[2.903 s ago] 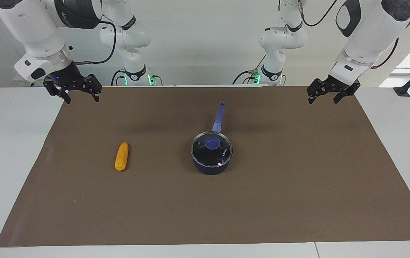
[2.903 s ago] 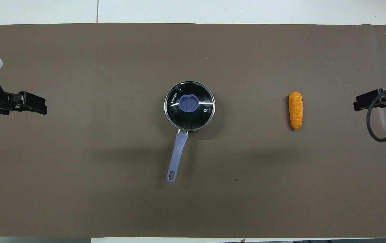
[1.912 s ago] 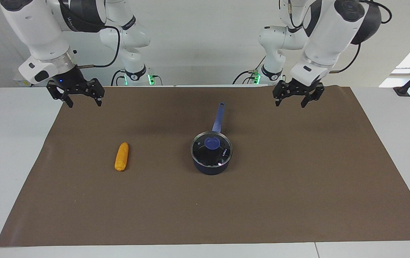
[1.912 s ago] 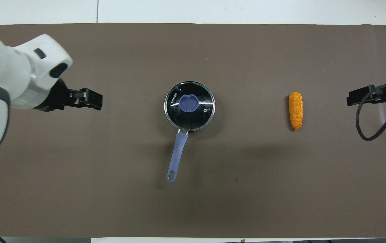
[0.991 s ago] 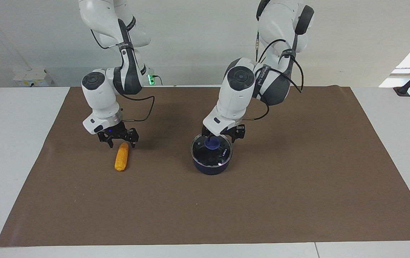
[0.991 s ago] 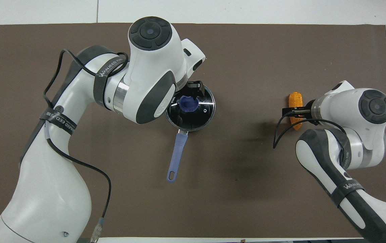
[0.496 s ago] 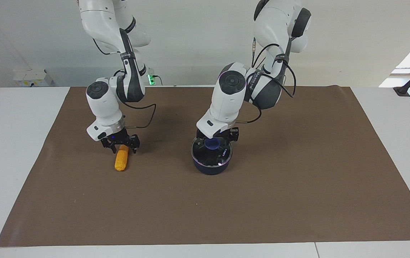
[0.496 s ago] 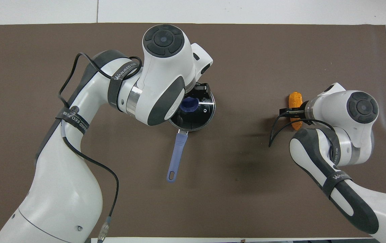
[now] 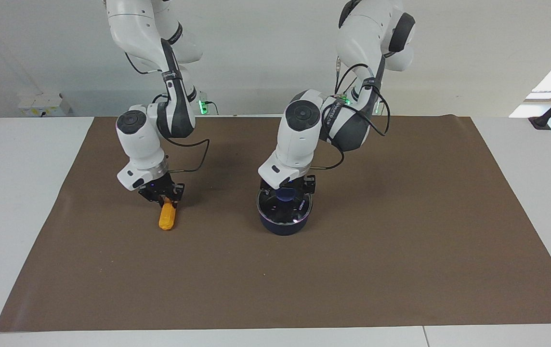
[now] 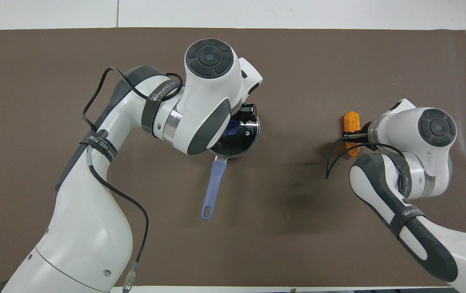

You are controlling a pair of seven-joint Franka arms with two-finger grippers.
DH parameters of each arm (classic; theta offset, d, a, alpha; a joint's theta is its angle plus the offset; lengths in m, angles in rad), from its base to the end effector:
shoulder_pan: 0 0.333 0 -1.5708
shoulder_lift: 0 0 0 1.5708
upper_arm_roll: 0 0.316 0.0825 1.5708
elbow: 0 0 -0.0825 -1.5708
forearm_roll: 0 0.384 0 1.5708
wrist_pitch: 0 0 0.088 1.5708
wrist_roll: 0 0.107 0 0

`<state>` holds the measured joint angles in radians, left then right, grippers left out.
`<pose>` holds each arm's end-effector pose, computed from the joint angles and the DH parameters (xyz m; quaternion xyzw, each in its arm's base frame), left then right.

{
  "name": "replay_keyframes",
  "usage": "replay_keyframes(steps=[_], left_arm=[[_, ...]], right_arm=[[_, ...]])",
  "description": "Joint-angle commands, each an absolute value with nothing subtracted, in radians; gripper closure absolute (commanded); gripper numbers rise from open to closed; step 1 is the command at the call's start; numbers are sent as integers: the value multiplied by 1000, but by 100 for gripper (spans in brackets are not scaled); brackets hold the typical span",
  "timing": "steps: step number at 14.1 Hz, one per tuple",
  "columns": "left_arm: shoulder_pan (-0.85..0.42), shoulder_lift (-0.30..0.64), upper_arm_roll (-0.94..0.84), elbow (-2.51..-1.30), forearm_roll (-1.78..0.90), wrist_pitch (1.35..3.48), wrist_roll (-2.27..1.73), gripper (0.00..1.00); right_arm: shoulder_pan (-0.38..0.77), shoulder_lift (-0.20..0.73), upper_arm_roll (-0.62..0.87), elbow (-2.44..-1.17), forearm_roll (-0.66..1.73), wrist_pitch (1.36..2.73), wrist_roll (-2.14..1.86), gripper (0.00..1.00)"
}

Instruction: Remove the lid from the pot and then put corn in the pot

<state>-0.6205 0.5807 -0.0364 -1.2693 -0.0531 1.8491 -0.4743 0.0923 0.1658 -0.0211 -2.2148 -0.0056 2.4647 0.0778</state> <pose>0.5730 -0.4395 0.4187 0.9961 -0.0809 -0.0192 0.0298 0.5534 0.0396 0.3107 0.9991 -0.0010 0.0422 0.0004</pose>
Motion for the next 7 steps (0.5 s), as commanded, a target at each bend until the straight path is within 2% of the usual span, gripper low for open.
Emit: replay_keyframes(steps=[1, 7], left_arm=[[-635, 571, -21, -1290, -34, 1862, -489, 0], [-635, 568, -23, -1313, -34, 1871, -502, 0]], right_arm=[[100, 164, -17, -2099, -5, 2286, 57, 100], [172, 141, -12, -1904, 2, 2011, 77, 100]])
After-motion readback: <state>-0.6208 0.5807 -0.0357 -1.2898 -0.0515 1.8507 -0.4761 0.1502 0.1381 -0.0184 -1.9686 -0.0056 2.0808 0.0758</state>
